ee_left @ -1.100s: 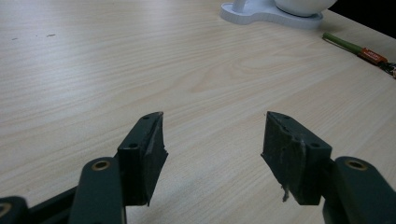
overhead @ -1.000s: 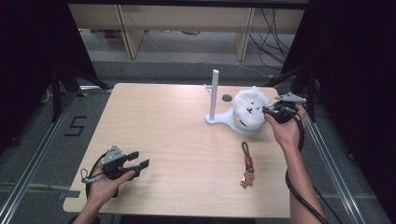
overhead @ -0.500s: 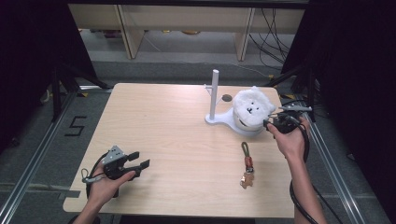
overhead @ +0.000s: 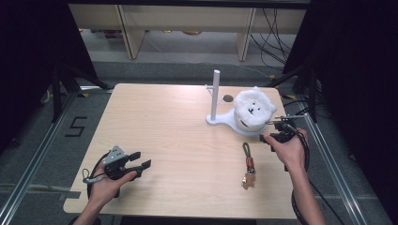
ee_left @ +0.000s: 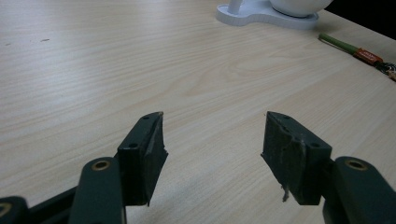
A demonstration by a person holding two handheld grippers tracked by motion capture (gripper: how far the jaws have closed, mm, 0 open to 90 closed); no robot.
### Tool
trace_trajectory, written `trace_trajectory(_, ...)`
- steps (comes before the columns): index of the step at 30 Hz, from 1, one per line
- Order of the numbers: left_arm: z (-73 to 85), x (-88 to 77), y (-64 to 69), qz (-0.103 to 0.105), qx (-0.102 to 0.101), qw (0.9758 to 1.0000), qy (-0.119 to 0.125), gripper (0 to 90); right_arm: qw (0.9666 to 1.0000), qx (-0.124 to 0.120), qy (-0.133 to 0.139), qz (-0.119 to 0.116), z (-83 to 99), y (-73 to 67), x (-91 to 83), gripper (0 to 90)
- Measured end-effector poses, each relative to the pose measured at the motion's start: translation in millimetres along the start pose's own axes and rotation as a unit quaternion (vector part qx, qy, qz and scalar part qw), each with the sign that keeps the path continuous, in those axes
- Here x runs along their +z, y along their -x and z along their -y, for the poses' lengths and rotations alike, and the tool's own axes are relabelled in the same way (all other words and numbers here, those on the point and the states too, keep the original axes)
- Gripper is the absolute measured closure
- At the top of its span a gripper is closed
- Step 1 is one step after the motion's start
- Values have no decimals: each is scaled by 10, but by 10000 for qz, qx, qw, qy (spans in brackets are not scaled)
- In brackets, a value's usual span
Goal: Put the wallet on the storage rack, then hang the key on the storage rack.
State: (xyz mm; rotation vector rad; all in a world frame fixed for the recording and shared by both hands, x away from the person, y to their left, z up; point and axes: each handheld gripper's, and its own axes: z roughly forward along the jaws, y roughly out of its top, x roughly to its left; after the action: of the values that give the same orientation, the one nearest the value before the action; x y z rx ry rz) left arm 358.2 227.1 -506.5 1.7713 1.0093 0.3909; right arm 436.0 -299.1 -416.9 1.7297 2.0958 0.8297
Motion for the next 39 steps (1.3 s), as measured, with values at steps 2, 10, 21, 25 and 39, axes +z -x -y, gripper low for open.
trace_trajectory(2, -5, -8, 15, -16, 8, 10000, -14, 381, 9999, 51, -94, -8, 27, -2, 6, 504)
trace_trajectory(10, -21, -20, 30, 55, 47, 9999, 73, 381, 9988, 187, -448, -18, 108, -48, 6, 519)
trace_trajectory(21, -23, 24, 57, 48, 52, 10000, 6, 381, 9886, 313, -1435, -331, 146, -210, 187, 566)
trace_trajectory(25, -26, 22, 102, 72, 106, 9999, 8, 380, 9838, 520, -1691, -284, 152, -259, 251, 567)
trace_trajectory(39, -17, -13, 143, 177, 134, 9997, 48, 380, 9677, 810, -2378, -212, 208, -414, 559, 593)
